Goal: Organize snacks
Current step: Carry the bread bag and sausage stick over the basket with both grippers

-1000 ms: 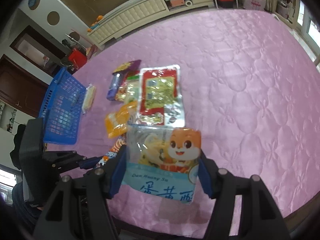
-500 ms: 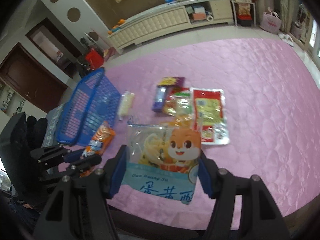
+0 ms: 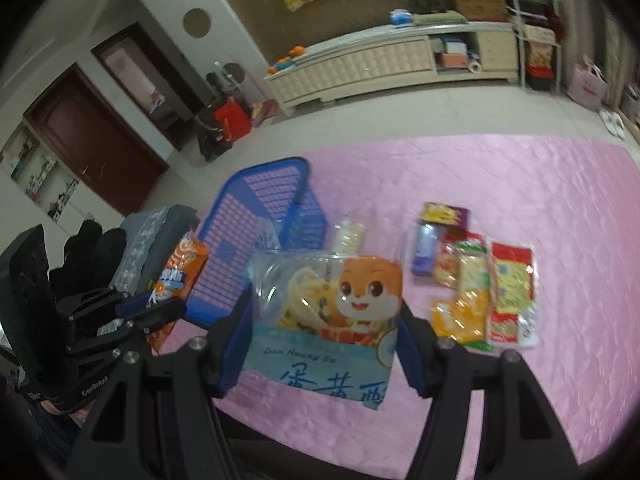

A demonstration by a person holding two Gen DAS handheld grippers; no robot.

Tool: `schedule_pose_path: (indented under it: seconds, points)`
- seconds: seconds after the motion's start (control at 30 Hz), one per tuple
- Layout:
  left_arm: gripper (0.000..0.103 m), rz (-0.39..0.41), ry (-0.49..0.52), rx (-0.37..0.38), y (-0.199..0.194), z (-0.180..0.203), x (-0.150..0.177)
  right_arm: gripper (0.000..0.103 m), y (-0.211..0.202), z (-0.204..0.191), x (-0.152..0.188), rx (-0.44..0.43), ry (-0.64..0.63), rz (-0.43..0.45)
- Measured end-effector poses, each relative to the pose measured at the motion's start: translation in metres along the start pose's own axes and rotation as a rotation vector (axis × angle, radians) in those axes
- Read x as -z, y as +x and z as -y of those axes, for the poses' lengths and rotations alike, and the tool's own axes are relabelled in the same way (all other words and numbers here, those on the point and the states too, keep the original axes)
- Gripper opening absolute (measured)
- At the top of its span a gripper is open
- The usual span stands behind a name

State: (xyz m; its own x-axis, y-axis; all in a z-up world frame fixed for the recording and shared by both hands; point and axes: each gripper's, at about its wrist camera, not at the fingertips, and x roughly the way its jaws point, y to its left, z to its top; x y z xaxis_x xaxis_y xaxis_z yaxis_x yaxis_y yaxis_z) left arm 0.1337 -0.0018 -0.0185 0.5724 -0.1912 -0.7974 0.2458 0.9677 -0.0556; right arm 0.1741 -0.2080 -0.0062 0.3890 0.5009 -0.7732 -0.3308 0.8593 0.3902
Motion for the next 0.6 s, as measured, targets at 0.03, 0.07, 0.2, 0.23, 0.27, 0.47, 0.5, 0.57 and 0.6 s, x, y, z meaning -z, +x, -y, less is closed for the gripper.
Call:
schedule_pose_path:
  seconds: [0.03, 0.07, 0.2, 0.23, 0.27, 0.47, 0.5, 0.57, 0.6]
  points:
    - [0.014, 0.006, -0.010, -0.003, -0.004, -0.009, -0.001, 0.069, 0.004, -0.008, -0.005, -0.006, -0.015, -0.001]
    - [0.014, 0.010, -0.017, -0.008, -0.006, -0.012, -0.001, 0.069, 0.006, -0.014, -0.007, -0.012, -0.023, -0.001]
    - [0.014, 0.023, -0.043, -0.038, -0.012, -0.033, -0.001, 0.069, 0.021, -0.039, -0.023, -0.039, -0.061, -0.008]
    - [0.014, 0.025, -0.052, -0.043, -0.013, -0.040, -0.001, 0.069, 0.026, -0.046, -0.027, -0.042, -0.073, -0.012]
    - [0.014, 0.027, -0.059, -0.044, -0.013, -0.046, -0.002, 0.069, 0.031, -0.051, -0.031, -0.045, -0.081, -0.016]
    - [0.014, 0.023, -0.091, -0.060, -0.008, -0.071, -0.005, 0.069, 0.069, -0.077, -0.049, -0.067, -0.124, -0.068]
    - [0.014, 0.022, -0.093, -0.061, -0.007, -0.075, -0.003, 0.069, 0.075, -0.081, -0.051, -0.066, -0.132, -0.076]
    - [0.014, 0.018, -0.102, -0.061, -0.002, -0.083, -0.004, 0.069, 0.092, -0.086, -0.056, -0.058, -0.144, -0.095]
    - [0.014, 0.013, -0.106, -0.061, 0.003, -0.087, -0.006, 0.069, 0.098, -0.088, -0.058, -0.054, -0.149, -0.102]
